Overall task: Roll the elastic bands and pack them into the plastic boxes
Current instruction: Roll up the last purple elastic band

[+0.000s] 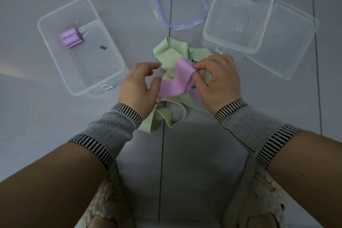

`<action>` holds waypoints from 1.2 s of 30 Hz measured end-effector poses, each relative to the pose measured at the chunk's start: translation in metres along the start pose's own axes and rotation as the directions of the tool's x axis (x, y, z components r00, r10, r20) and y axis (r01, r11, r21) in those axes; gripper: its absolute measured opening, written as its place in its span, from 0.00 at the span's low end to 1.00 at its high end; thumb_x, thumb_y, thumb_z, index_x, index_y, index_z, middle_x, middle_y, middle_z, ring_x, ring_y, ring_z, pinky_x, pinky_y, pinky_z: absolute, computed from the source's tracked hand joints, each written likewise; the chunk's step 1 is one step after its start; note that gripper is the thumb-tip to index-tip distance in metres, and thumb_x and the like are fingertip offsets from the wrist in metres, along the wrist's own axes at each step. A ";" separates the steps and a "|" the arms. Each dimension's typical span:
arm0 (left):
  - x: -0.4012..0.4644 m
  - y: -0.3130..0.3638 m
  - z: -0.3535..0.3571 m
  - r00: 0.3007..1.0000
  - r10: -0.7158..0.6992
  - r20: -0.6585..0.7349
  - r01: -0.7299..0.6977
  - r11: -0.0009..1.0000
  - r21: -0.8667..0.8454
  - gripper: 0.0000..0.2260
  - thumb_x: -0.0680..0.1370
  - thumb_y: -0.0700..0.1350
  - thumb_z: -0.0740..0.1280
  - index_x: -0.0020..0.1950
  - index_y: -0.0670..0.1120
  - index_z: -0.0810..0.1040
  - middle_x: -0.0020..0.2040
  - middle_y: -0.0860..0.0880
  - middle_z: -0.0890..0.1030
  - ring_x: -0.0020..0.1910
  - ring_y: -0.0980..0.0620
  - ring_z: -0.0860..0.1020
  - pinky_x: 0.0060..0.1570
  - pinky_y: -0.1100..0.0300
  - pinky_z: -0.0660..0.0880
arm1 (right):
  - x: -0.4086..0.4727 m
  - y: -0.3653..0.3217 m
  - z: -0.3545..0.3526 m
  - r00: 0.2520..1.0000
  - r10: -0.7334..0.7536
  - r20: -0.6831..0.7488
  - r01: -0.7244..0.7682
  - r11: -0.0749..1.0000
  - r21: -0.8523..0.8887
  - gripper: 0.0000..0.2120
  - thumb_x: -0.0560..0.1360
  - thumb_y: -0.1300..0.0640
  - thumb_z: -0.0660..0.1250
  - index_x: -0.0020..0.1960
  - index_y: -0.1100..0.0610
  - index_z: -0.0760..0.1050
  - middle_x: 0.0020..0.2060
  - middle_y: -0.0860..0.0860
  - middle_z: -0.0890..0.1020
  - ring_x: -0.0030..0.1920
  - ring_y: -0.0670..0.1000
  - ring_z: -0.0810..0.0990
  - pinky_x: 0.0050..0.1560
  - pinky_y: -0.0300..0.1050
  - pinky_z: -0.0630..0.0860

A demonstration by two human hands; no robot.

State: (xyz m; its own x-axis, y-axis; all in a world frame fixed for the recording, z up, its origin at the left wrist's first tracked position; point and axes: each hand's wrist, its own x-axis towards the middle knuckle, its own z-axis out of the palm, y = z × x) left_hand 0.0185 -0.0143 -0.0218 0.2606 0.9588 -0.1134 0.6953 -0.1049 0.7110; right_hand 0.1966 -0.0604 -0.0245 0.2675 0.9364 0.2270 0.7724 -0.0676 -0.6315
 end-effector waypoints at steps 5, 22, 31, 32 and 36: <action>-0.009 0.013 0.008 0.977 0.090 0.192 -0.103 0.993 0.061 0.23 0.71 0.54 0.71 0.64 0.50 0.74 0.59 0.53 0.77 0.56 0.57 0.73 0.55 0.66 0.65 | -0.011 0.000 0.010 0.991 -0.119 0.054 0.121 0.992 -0.033 0.09 0.69 0.53 0.64 0.39 0.57 0.79 0.40 0.53 0.80 0.50 0.58 0.74 0.52 0.44 0.67; 0.001 0.031 -0.020 0.997 -0.066 0.040 0.074 0.969 -0.236 0.08 0.71 0.41 0.72 0.43 0.54 0.77 0.39 0.54 0.82 0.37 0.55 0.81 0.43 0.58 0.79 | 0.000 -0.022 -0.009 0.967 0.187 0.170 -0.209 0.970 0.124 0.05 0.74 0.56 0.67 0.47 0.54 0.81 0.37 0.49 0.83 0.39 0.52 0.81 0.45 0.51 0.78; 0.005 0.114 -0.122 0.991 0.091 0.094 -0.069 0.974 -0.214 0.12 0.70 0.39 0.74 0.41 0.54 0.76 0.40 0.49 0.82 0.40 0.51 0.79 0.49 0.55 0.78 | 0.043 -0.086 -0.115 0.987 -0.043 0.152 0.038 0.998 0.041 0.03 0.73 0.57 0.69 0.46 0.55 0.81 0.39 0.49 0.81 0.38 0.47 0.76 0.45 0.41 0.73; 0.001 0.125 -0.135 0.990 0.104 0.093 -0.083 0.975 -0.207 0.11 0.70 0.39 0.74 0.41 0.53 0.76 0.40 0.49 0.82 0.39 0.54 0.79 0.48 0.58 0.78 | 0.046 -0.098 -0.130 0.985 -0.052 0.163 0.046 0.998 0.038 0.03 0.73 0.57 0.69 0.45 0.54 0.81 0.39 0.49 0.81 0.38 0.47 0.76 0.46 0.41 0.73; -0.023 0.172 -0.186 0.993 0.096 0.066 -0.081 0.976 -0.203 0.09 0.70 0.42 0.75 0.41 0.53 0.77 0.39 0.49 0.82 0.36 0.58 0.77 0.42 0.64 0.76 | 0.051 -0.149 -0.188 0.986 0.012 0.167 -0.031 0.993 0.113 0.03 0.74 0.56 0.69 0.45 0.54 0.82 0.36 0.46 0.82 0.36 0.43 0.77 0.40 0.27 0.70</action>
State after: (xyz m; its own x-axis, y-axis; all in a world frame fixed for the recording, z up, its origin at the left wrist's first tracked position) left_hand 0.0071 -0.0049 0.2322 0.3700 0.9246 -0.0904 0.5215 -0.1262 0.8438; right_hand 0.2039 -0.0670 0.2208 0.1767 0.9799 0.0926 0.6934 -0.0571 -0.7183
